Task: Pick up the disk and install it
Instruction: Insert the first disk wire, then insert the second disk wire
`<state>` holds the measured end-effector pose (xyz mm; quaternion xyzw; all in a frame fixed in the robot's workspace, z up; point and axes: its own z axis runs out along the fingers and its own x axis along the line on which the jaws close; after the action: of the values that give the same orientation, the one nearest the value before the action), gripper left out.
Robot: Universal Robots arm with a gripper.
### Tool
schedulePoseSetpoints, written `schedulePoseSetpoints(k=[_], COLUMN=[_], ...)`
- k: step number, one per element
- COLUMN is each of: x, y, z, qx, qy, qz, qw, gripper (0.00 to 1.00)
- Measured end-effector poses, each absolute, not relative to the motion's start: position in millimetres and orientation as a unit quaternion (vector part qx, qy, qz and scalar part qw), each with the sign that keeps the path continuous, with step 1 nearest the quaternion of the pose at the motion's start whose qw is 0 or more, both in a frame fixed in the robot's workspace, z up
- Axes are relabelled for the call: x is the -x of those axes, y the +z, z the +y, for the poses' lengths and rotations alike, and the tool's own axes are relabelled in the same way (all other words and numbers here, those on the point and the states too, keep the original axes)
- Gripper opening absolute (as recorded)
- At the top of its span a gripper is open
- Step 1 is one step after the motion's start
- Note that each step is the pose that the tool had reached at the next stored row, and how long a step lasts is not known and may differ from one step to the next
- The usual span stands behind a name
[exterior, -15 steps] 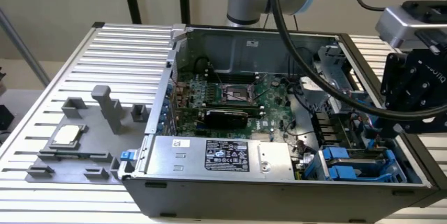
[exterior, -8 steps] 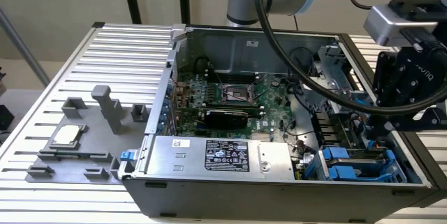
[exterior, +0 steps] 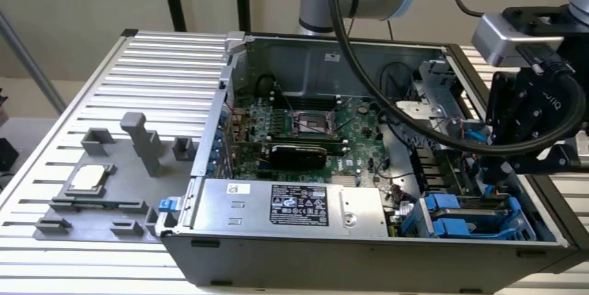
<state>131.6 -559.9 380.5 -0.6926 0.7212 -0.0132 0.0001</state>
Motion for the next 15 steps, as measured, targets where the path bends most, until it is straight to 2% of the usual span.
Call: schedulePoseSetpoints(k=[12, 13, 15], x=[-132, -132, -131], y=[368, 368, 367], z=[-557, -557, -556], qx=[0.693, 0.693, 0.693], qy=[-0.016, -0.016, -0.017], qz=[0.721, 0.721, 0.721], qw=[-0.001, -0.001, -0.002], gripper=[1.0, 0.0, 0.0])
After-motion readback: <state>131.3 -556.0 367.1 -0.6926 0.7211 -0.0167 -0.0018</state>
